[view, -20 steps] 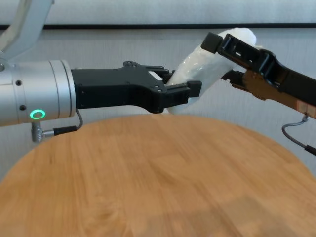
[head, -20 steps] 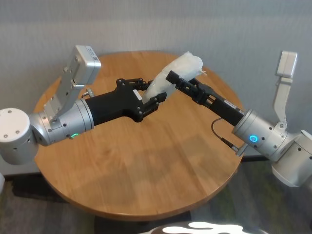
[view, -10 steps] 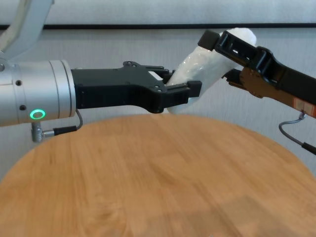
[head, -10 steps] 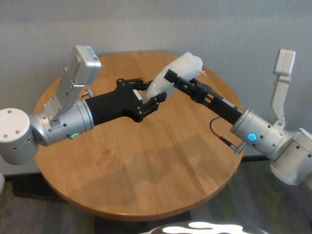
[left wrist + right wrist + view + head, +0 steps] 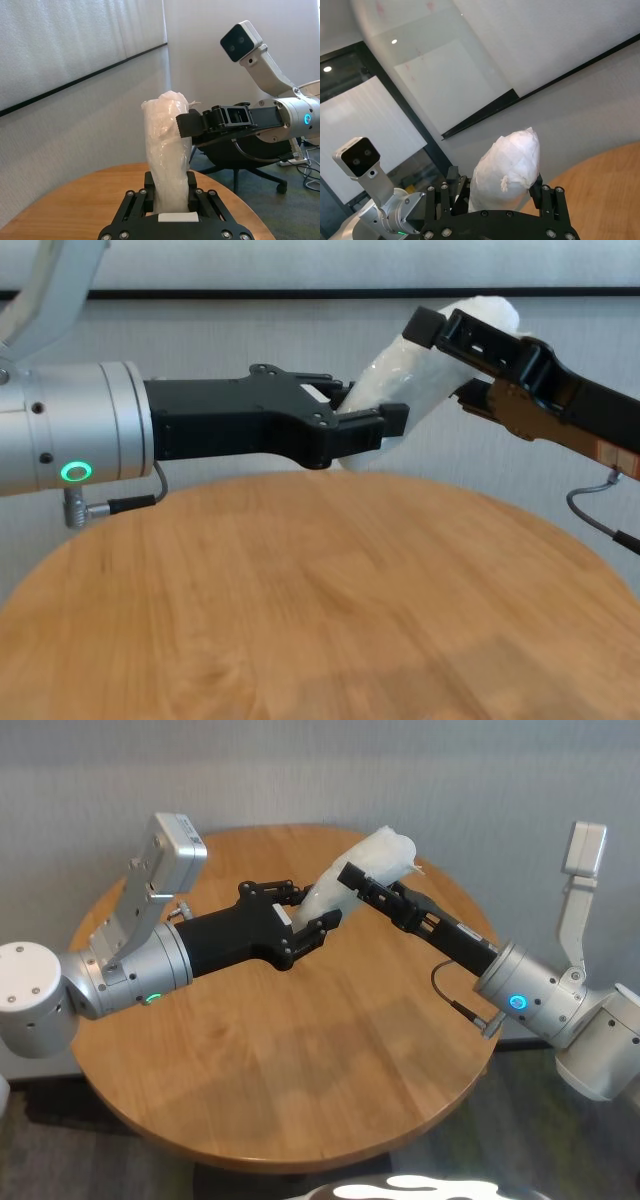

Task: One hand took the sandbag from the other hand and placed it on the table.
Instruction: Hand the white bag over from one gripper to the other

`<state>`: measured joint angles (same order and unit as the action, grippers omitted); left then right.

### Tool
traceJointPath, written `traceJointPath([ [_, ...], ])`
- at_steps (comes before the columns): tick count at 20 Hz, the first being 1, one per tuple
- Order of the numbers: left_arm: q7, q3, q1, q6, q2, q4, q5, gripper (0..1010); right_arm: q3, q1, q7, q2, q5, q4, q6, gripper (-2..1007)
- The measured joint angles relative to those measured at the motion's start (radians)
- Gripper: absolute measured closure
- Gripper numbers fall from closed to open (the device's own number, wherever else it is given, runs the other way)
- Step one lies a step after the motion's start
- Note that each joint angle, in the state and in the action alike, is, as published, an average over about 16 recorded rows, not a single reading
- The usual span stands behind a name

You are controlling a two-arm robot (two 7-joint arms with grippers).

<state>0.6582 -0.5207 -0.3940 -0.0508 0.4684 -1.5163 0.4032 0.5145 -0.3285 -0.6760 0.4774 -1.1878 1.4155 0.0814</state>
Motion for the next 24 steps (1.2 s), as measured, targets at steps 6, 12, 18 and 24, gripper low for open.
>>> traceJointPath([
  [6,0.000,0.000,0.000,0.000,0.000,0.000,0.000,624,-0.001,0.001,0.001,0.000,0.001,0.001,0.000,298],
  [12,0.000,0.000,0.000,0.000,0.000,0.000,0.000,624,-0.002,0.002,0.002,0.000,0.002,0.001,0.001,417],
  [18,0.000,0.000,0.000,0.000,0.000,0.000,0.000,624,-0.002,0.002,0.002,0.000,0.002,0.001,0.001,460],
  [24,0.000,0.000,0.000,0.000,0.000,0.000,0.000,624,-0.003,0.003,0.002,0.000,0.002,0.002,0.001,460],
])
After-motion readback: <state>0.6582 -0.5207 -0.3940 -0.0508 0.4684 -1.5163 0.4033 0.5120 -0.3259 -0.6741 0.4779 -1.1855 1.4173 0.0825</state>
